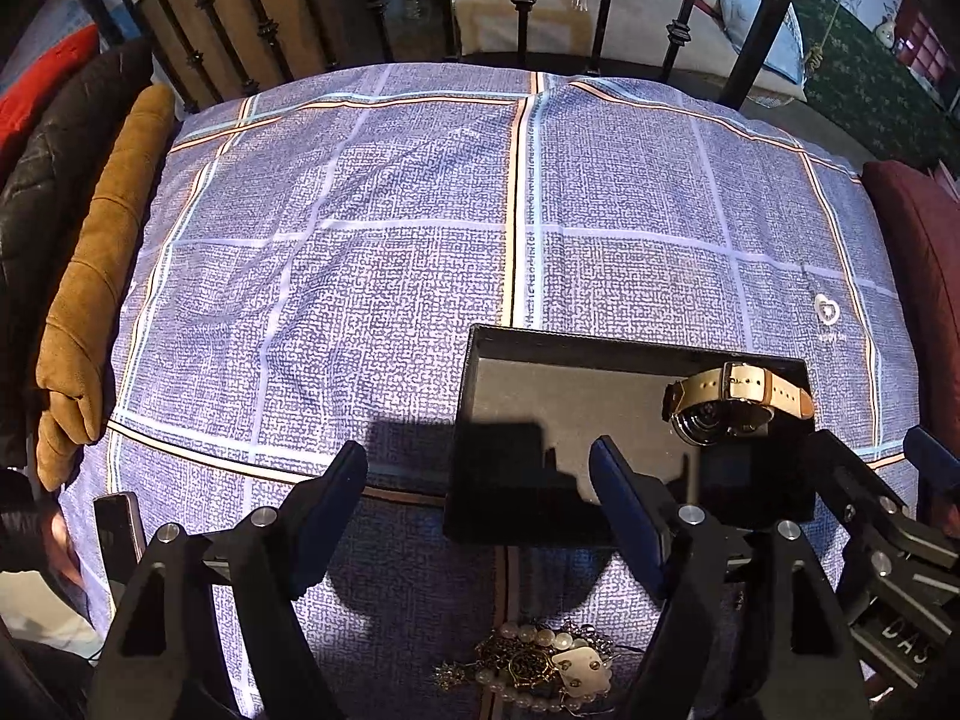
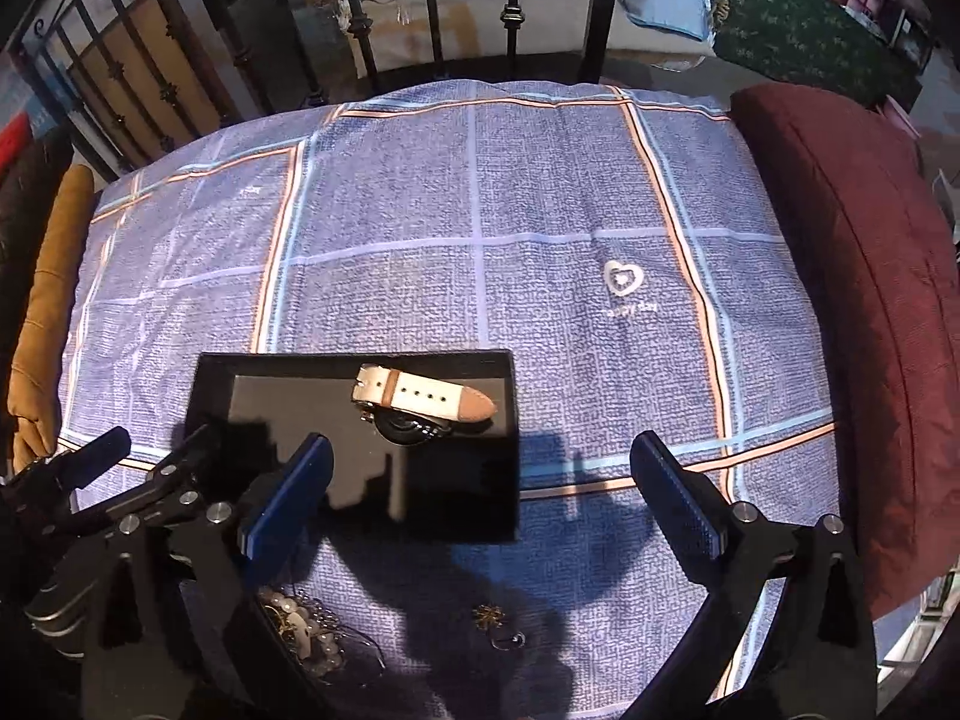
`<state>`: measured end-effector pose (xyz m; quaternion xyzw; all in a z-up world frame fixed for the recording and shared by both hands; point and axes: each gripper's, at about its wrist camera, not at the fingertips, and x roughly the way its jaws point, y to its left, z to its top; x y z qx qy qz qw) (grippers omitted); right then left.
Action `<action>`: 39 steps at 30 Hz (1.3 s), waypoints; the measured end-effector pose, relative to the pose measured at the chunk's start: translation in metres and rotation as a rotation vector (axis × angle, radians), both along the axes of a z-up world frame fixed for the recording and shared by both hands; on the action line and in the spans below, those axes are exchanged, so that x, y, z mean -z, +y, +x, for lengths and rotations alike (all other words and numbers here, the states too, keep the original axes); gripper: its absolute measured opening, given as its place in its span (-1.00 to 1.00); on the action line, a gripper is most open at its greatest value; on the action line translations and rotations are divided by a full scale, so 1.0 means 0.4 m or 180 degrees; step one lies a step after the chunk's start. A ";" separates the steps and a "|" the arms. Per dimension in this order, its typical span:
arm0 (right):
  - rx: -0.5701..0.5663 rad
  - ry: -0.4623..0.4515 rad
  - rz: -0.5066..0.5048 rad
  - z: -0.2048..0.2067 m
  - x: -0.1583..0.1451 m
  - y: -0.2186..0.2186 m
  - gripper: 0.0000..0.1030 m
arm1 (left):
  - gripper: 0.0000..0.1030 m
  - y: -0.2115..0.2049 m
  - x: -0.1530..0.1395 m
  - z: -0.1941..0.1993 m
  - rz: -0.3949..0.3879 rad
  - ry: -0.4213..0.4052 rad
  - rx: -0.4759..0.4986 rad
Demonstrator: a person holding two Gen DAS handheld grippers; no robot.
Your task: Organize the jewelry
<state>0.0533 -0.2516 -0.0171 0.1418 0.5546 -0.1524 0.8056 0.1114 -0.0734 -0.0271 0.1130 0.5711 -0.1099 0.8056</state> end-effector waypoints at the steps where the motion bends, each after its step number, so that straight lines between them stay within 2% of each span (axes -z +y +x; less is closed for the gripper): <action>1: 0.0007 0.0012 -0.0038 -0.003 0.001 0.002 0.90 | 0.44 -0.001 -0.002 -0.004 0.0020 -0.0022 0.0017; 27: -0.0001 -0.0008 -0.0060 -0.038 -0.029 0.016 0.90 | 0.51 0.009 -0.056 -0.035 0.0093 -0.0155 0.0079; 39: -0.0044 0.0083 -0.0076 -0.138 -0.033 0.025 0.90 | 0.51 0.028 -0.059 -0.107 0.0124 -0.0104 0.0118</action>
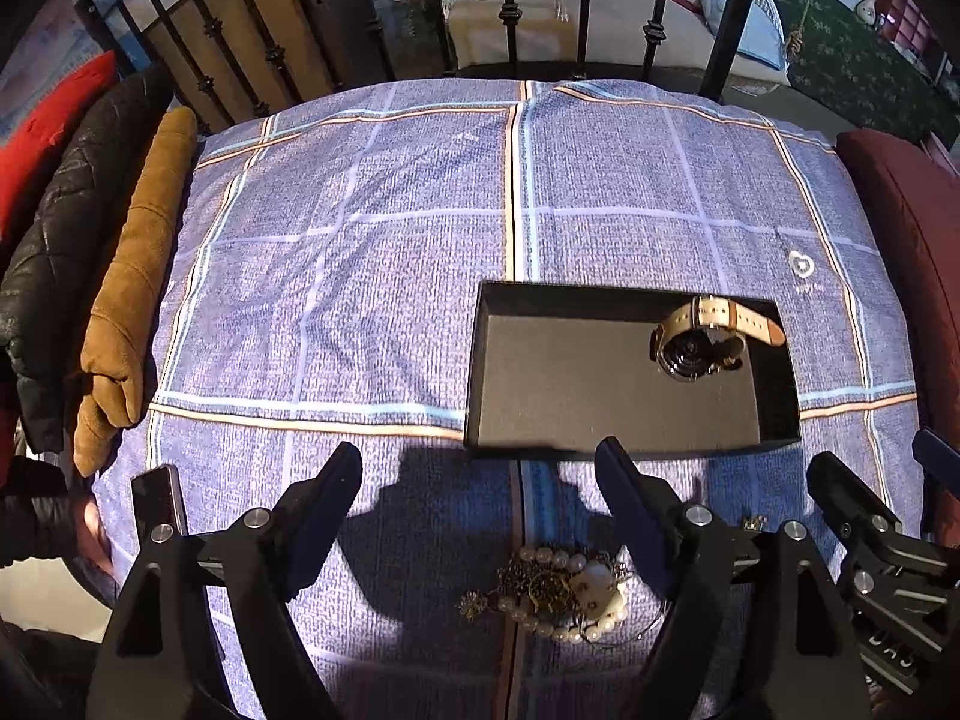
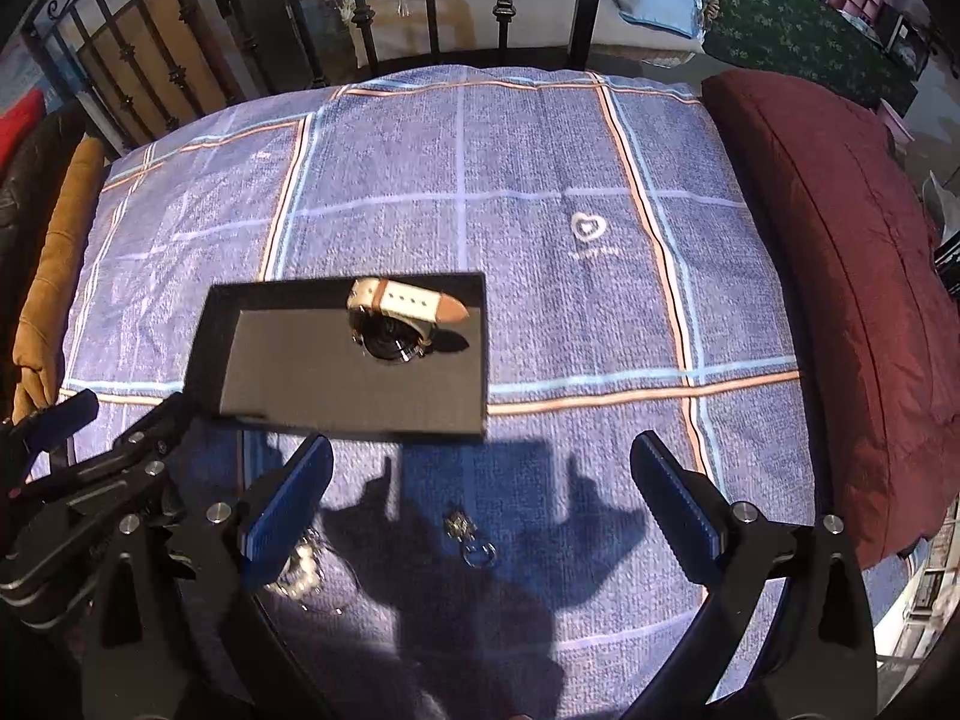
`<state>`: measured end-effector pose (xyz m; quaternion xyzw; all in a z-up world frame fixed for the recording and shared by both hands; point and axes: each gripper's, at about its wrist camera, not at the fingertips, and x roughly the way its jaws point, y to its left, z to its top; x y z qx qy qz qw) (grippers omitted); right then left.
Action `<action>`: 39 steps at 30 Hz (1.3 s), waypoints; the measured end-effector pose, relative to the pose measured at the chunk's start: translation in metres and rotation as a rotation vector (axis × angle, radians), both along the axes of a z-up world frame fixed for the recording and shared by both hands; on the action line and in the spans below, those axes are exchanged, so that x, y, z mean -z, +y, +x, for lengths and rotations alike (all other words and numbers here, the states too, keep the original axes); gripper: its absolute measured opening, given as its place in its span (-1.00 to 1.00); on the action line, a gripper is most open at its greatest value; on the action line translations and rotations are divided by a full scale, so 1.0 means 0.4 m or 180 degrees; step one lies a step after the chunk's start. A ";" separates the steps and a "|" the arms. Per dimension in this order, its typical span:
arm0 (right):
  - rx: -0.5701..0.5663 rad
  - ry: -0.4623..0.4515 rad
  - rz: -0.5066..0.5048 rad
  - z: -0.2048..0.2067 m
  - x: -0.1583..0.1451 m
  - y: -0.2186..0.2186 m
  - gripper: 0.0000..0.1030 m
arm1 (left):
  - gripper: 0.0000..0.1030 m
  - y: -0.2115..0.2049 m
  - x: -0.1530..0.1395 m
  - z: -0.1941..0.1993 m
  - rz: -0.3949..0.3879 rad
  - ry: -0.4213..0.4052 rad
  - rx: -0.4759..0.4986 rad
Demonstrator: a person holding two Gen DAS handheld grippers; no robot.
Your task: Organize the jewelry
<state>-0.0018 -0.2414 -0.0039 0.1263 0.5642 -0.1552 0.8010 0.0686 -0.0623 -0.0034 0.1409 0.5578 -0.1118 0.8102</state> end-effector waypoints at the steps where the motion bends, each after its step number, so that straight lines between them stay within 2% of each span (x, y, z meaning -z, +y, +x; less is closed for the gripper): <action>1: 0.0021 0.0030 -0.0025 -0.016 0.003 -0.003 0.90 | 0.51 0.004 0.002 -0.009 0.0002 0.0016 -0.0003; 7: -0.0009 0.0222 -0.0032 -0.105 0.051 -0.013 0.86 | 0.51 0.023 0.031 -0.069 0.0057 0.0124 0.0026; 8: -0.0034 0.0274 -0.0011 -0.115 0.064 -0.011 0.68 | 0.51 0.023 0.037 -0.078 0.0069 0.0146 0.0037; 9: -0.0038 0.0342 -0.0002 -0.123 0.078 -0.009 0.43 | 0.51 0.023 0.044 -0.086 0.0084 0.0165 0.0048; 11: -0.0017 0.0430 0.0020 -0.136 0.104 -0.006 0.23 | 0.51 0.024 0.058 -0.103 0.0097 0.0212 0.0067; 15: -0.0033 0.0478 0.0102 -0.136 0.143 -0.004 0.21 | 0.51 0.027 0.076 -0.126 0.0148 0.0255 0.0092; 23: -0.0145 0.0373 0.0470 -0.074 0.204 0.006 0.22 | 0.51 0.041 0.096 -0.132 0.0196 0.0302 0.0051; 25: -0.0181 0.0504 0.0416 -0.061 0.238 0.021 0.22 | 0.51 0.042 0.099 -0.131 0.0195 0.0322 0.0039; 29: -0.0225 0.0464 0.0309 -0.060 0.249 0.038 0.26 | 0.51 0.041 0.103 -0.129 0.0172 0.0348 0.0028; 31: -0.0256 0.0384 0.0326 -0.069 0.243 0.041 0.08 | 0.51 0.041 0.106 -0.126 0.0162 0.0357 0.0023; 32: -0.0238 0.0348 0.0319 -0.075 0.238 0.041 -0.41 | 0.51 0.041 0.108 -0.124 0.0152 0.0366 0.0016; 33: -0.0203 0.0342 0.0340 -0.077 0.234 0.038 -0.66 | 0.51 0.042 0.109 -0.122 0.0143 0.0375 0.0010; 36: -0.0090 0.0315 0.0517 -0.082 0.230 0.019 -0.66 | 0.51 0.044 0.110 -0.118 0.0130 0.0372 0.0006; 39: -0.0099 0.0273 0.0555 -0.084 0.213 0.017 -0.66 | 0.51 0.047 0.111 -0.115 0.0115 0.0378 -0.0003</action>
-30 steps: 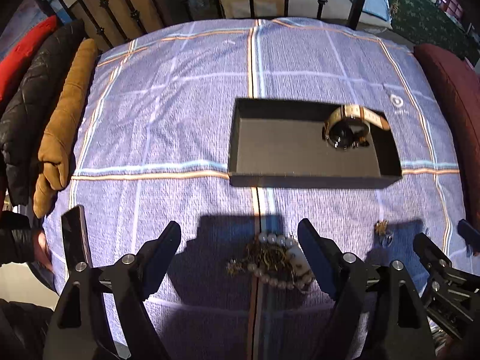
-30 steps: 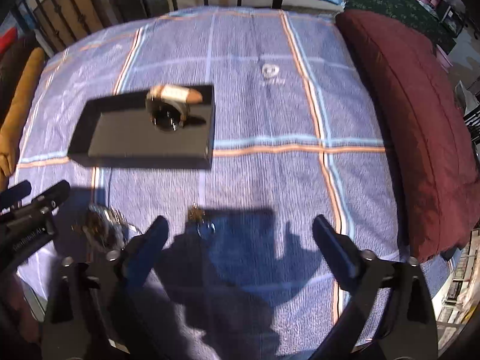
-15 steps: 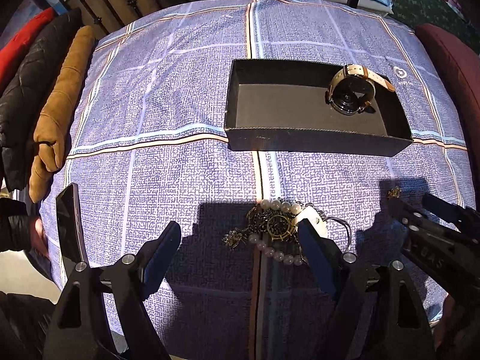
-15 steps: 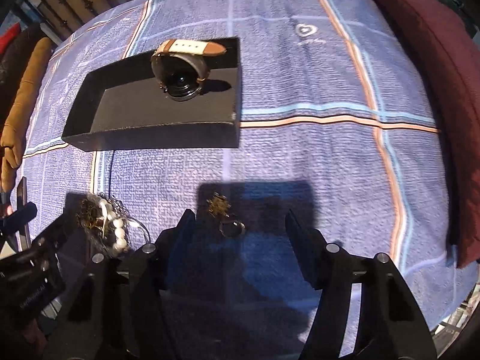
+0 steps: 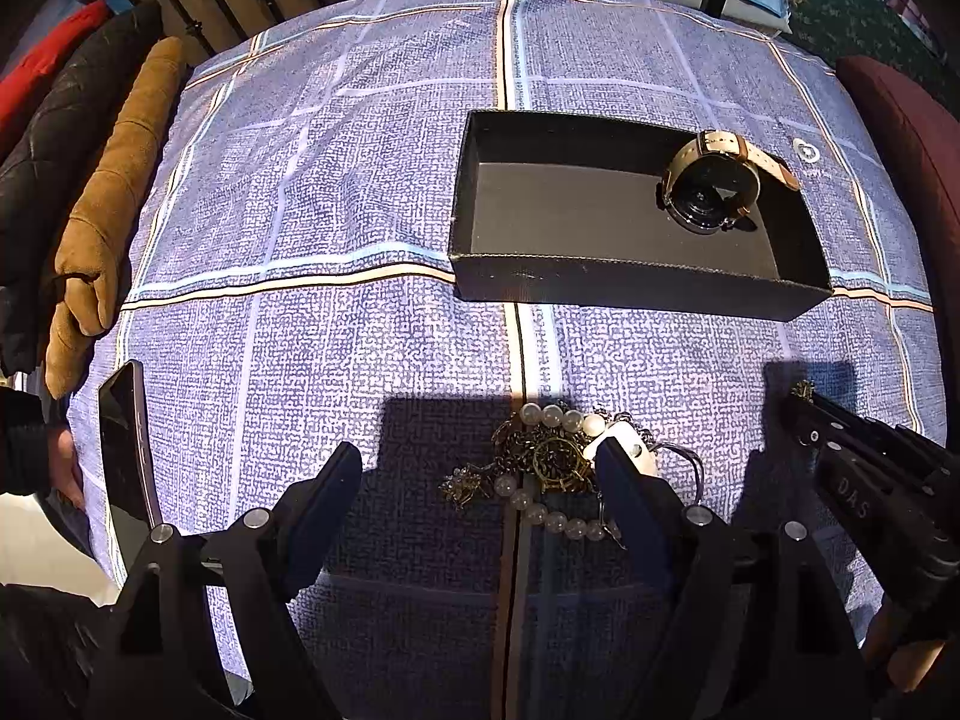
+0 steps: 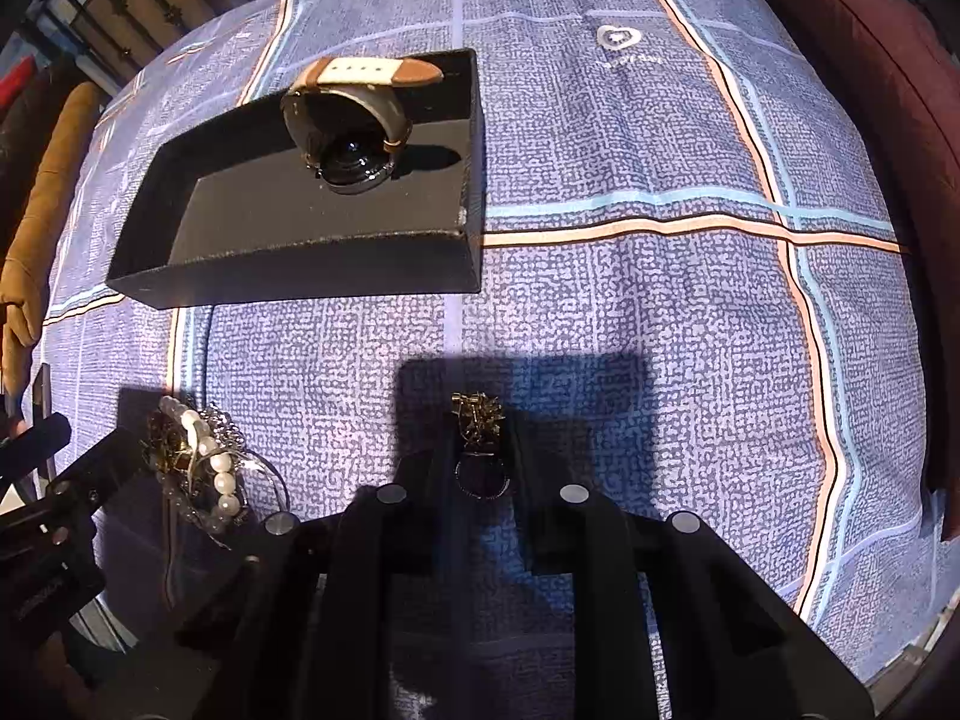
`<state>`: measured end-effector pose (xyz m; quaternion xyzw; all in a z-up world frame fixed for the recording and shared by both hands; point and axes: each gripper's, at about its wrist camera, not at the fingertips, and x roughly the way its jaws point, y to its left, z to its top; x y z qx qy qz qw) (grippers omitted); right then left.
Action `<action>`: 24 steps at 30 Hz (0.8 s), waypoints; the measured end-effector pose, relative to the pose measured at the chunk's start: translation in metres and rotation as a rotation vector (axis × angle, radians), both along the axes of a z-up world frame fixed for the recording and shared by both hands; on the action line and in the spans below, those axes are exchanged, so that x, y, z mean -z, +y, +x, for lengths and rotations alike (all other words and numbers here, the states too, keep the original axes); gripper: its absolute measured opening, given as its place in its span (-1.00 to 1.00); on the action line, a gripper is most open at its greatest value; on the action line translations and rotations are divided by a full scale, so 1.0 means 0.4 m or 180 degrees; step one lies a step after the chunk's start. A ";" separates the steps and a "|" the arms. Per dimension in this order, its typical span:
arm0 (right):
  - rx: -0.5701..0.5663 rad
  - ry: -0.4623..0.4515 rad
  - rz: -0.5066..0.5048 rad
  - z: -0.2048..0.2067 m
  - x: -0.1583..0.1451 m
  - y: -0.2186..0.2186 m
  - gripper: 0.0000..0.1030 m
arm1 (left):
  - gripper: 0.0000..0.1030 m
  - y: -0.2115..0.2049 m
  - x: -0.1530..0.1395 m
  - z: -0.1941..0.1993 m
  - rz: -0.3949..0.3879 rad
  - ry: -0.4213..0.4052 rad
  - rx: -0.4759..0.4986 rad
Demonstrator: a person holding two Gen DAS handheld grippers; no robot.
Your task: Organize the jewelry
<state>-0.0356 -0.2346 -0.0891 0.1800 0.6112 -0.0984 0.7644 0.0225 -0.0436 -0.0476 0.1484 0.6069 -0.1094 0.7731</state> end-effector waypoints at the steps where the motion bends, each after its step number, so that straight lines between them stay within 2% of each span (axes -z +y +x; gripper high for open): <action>1: -0.0002 -0.0034 0.0027 -0.004 -0.012 0.002 -0.66 | 0.51 0.002 0.000 0.001 -0.0001 0.0002 -0.0006; 7: -0.0062 -0.0289 0.0098 -0.011 -0.101 0.016 -0.66 | 0.51 0.002 -0.004 0.007 -0.0023 -0.0003 -0.0013; 15: -0.0082 -0.0427 0.0132 0.028 -0.152 -0.007 -0.66 | 0.51 -0.017 -0.025 0.028 -0.0088 -0.0064 0.0024; 24: -0.0160 -0.0581 -0.0173 0.144 -0.217 0.031 -0.66 | 0.51 -0.071 -0.063 0.117 -0.0044 -0.0295 0.0043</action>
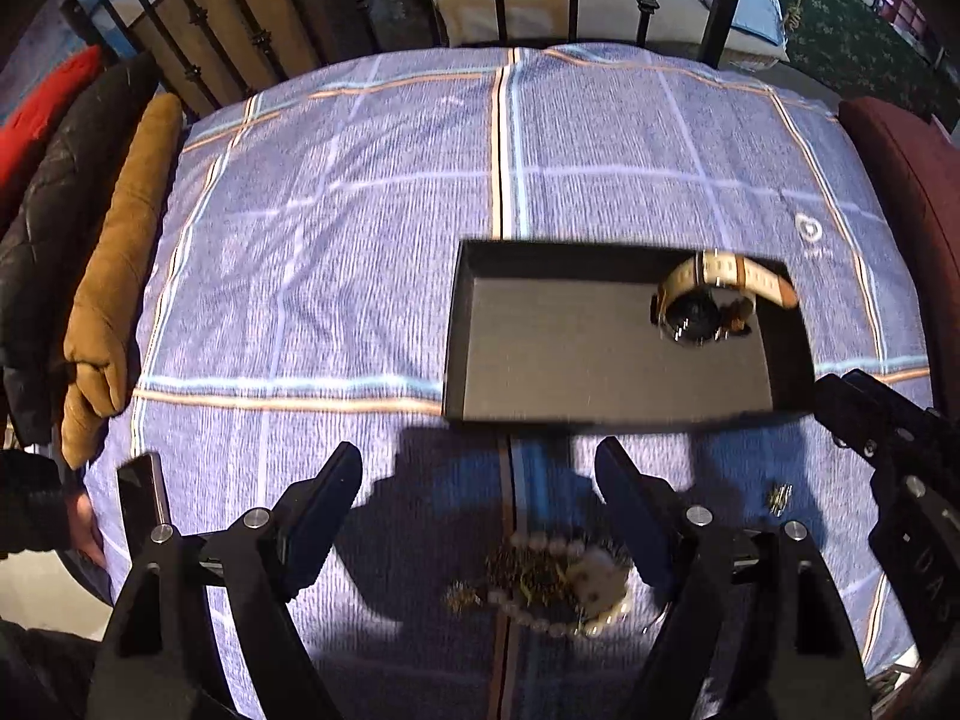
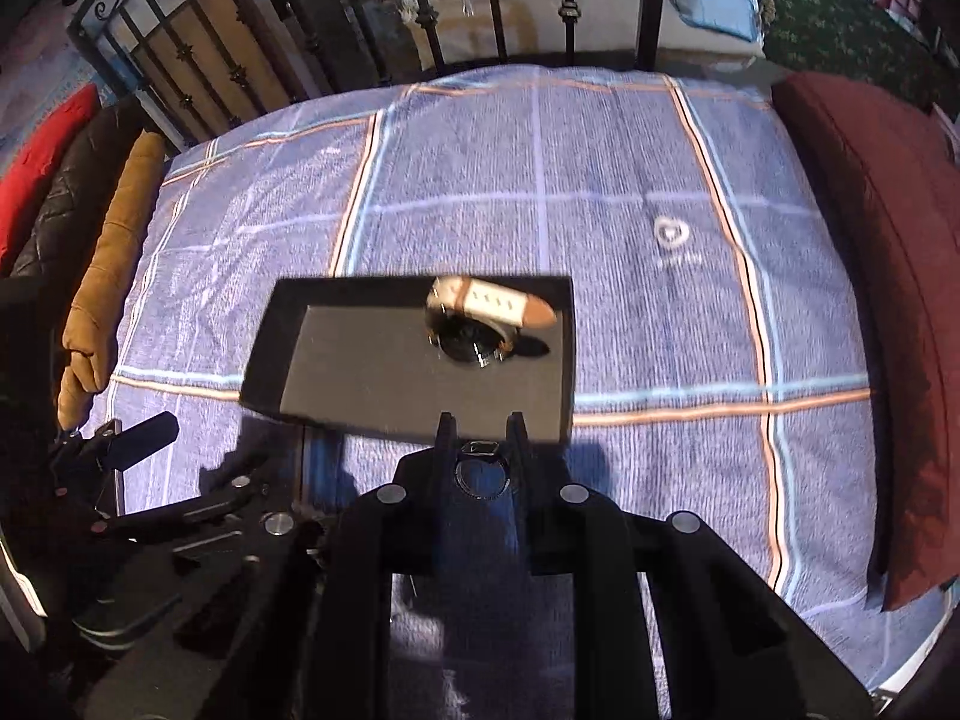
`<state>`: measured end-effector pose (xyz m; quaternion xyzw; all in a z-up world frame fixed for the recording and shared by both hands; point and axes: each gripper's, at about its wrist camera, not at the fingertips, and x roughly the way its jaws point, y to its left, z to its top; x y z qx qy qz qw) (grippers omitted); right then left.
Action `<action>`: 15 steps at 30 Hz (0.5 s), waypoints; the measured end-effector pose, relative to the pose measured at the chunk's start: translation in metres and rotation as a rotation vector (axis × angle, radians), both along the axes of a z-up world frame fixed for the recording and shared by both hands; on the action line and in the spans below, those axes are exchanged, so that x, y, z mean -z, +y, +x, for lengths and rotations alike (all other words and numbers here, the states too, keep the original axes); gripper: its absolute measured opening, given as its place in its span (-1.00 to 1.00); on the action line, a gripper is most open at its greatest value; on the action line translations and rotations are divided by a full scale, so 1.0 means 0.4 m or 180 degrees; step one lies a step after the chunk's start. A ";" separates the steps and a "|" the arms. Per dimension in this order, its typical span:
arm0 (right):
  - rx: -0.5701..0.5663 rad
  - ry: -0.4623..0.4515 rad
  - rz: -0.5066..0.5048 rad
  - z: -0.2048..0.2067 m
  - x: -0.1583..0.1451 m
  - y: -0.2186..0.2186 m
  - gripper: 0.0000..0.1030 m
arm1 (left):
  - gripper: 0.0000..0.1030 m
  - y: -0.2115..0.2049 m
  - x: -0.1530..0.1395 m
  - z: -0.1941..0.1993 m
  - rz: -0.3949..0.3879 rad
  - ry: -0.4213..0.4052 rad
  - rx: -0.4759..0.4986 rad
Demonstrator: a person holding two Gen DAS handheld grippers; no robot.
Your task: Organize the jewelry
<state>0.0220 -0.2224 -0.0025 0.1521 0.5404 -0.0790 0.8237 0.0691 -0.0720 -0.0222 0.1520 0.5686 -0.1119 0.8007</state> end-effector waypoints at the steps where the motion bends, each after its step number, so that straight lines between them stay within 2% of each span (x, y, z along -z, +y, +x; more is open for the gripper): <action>1: 0.0006 -0.0006 -0.0009 0.009 -0.004 0.000 -0.66 | 0.51 -0.006 -0.006 0.009 -0.0011 -0.0022 -0.0003; 15: 0.0166 0.0016 -0.0104 0.065 -0.002 -0.017 -0.66 | 0.51 -0.026 -0.038 0.046 0.0015 -0.0184 -0.0017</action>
